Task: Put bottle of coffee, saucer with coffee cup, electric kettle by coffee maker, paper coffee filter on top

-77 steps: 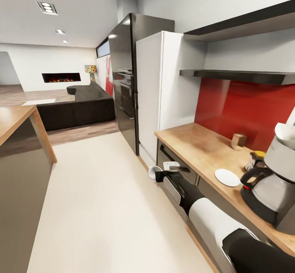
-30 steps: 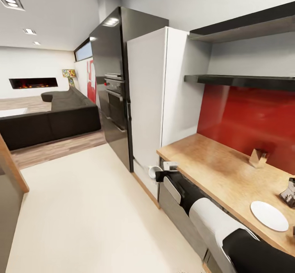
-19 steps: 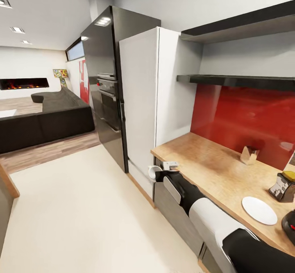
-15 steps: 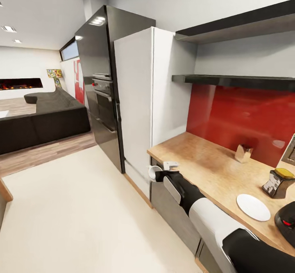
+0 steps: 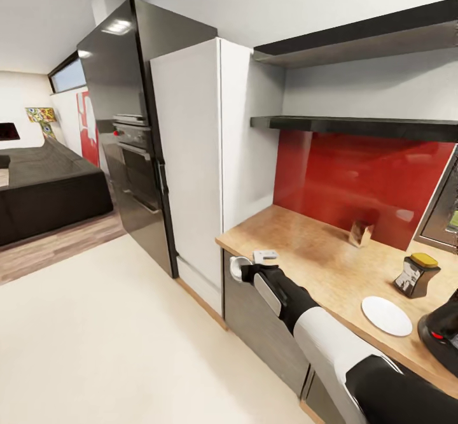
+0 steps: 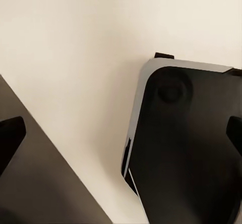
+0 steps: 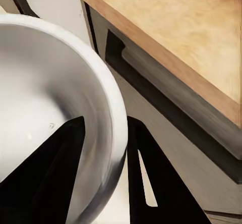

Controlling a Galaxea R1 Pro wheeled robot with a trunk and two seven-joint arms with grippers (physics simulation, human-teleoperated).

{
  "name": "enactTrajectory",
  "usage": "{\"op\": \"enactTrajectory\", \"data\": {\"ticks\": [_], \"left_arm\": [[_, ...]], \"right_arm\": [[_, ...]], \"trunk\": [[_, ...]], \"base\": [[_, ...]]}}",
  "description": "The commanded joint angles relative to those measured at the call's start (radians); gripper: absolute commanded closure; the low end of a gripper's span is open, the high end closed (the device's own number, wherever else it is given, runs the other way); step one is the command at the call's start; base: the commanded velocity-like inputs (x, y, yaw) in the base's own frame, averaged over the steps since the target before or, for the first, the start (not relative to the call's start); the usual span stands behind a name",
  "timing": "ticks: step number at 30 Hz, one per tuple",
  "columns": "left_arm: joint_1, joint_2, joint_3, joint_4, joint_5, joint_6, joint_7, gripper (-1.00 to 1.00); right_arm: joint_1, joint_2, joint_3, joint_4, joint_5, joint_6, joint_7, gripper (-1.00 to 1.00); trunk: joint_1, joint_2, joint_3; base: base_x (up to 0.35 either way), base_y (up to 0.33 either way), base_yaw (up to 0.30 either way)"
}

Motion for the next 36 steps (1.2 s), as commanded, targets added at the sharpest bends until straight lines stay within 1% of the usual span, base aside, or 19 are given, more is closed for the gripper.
{"op": "enactTrajectory", "data": {"ticks": [1,4,10,11,13,16,17,19,20,24,29,36], "left_arm": [[-0.001,0.001,0.006,0.002,-0.011,-0.004,0.003,-1.0],[-0.001,0.003,0.004,0.002,-0.011,-0.003,0.004,-1.0],[-0.003,0.008,0.004,0.002,-0.012,0.0,0.003,-1.0],[-0.009,0.01,0.002,0.002,-0.013,-0.001,0.003,-1.0],[-0.009,0.01,0.002,0.002,-0.013,-0.001,0.003,-1.0],[-0.01,0.012,-0.002,0.002,-0.015,-0.001,0.003,-1.0],[-0.01,0.012,-0.004,0.002,-0.017,-0.001,0.003,-1.0],[-0.01,0.01,-0.007,0.002,-0.018,-0.001,0.002,-1.0],[-0.01,0.01,-0.007,0.002,-0.018,-0.001,0.002,-1.0],[-0.01,0.008,-0.008,0.003,-0.019,-0.001,0.001,-1.0],[-0.01,0.004,-0.009,0.003,-0.021,-0.001,0.001,-1.0],[-0.01,0.007,-0.009,0.003,-0.021,-0.001,0.0,-1.0]], "right_arm": [[-0.002,-0.001,0.004,-0.007,-0.011,0.002,-0.009,1.0],[-0.002,-0.001,0.001,-0.024,-0.01,0.003,-0.01,1.0],[-0.002,-0.006,0.004,-0.049,-0.008,0.003,-0.009,1.0],[-0.002,-0.009,0.004,-0.079,-0.008,0.003,-0.009,1.0],[-0.002,-0.015,0.002,-0.099,-0.008,0.003,-0.009,1.0],[-0.002,-0.038,-0.002,-0.156,-0.008,0.003,-0.011,1.0],[-0.002,-0.045,-0.002,-0.162,-0.008,0.004,-0.023,1.0],[-0.002,-0.046,-0.001,-0.163,-0.009,0.003,-0.088,1.0],[-0.002,-0.047,-0.001,-0.162,-0.009,0.003,-0.111,1.0],[-0.002,-0.046,0.0,-0.159,-0.011,0.003,-0.126,1.0],[-0.002,-0.047,0.001,-0.157,-0.01,0.003,-0.127,1.0],[-0.002,-0.05,0.002,-0.155,-0.01,0.003,-0.127,1.0]], "trunk": [[0.001,-0.002,-0.002],[0.001,-0.002,-0.002],[0.001,-0.002,-0.002],[0.001,-0.002,-0.002],[0.001,-0.002,-0.002],[0.001,-0.002,-0.002],[0.001,-0.002,-0.002],[0.001,-0.002,-0.002],[0.001,-0.002,-0.002],[0.001,-0.002,-0.002],[0.001,-0.002,-0.002],[0.001,-0.002,-0.002]], "base": [[0.174,0.27,-0.264],[0.177,0.258,-0.176],[0.193,0.195,-0.035],[0.268,0.188,-0.002],[0.273,0.188,-0.001],[0.27,0.152,0.0],[0.113,0.027,-0.028],[0.041,0.01,-0.171],[0.01,0.002,-0.241],[0.003,0.001,-0.255],[0.0,0.0,-0.264],[0.0,0.0,-0.265]]}}
